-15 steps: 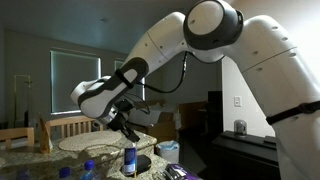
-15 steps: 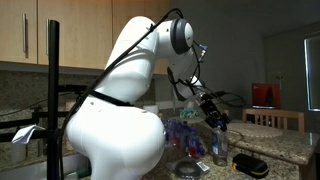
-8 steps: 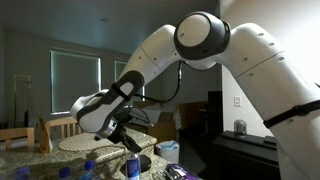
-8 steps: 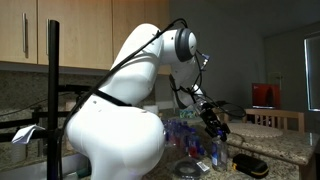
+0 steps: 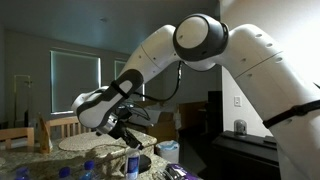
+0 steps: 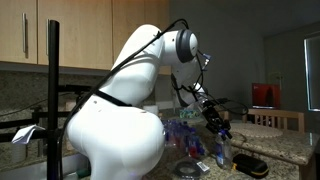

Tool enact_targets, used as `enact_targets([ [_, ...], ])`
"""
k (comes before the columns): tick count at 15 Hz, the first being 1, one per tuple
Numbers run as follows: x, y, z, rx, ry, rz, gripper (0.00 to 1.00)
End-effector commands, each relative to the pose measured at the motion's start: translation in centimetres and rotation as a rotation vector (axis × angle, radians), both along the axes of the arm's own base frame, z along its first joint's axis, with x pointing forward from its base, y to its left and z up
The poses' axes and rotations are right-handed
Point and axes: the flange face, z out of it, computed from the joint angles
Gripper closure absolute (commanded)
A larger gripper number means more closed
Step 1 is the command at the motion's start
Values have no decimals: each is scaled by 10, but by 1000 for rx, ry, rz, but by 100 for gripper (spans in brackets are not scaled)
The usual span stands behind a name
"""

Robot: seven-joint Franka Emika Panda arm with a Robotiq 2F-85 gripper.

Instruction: Move the cable and the empty bottle to the front.

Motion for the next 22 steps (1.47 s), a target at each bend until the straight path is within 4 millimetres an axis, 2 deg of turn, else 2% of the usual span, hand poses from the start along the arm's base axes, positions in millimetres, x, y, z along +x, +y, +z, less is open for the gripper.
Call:
enact_targets([
  [1, 1, -3, 10, -12, -14, -52, 34],
  [5, 3, -3, 12, -16, -13, -67, 8],
  [7, 4, -6, 17, -19, -14, -76, 0],
  [12, 4, -2, 17, -17, -23, -85, 0],
  [22, 3, -9, 23, -16, -39, -95, 0],
])
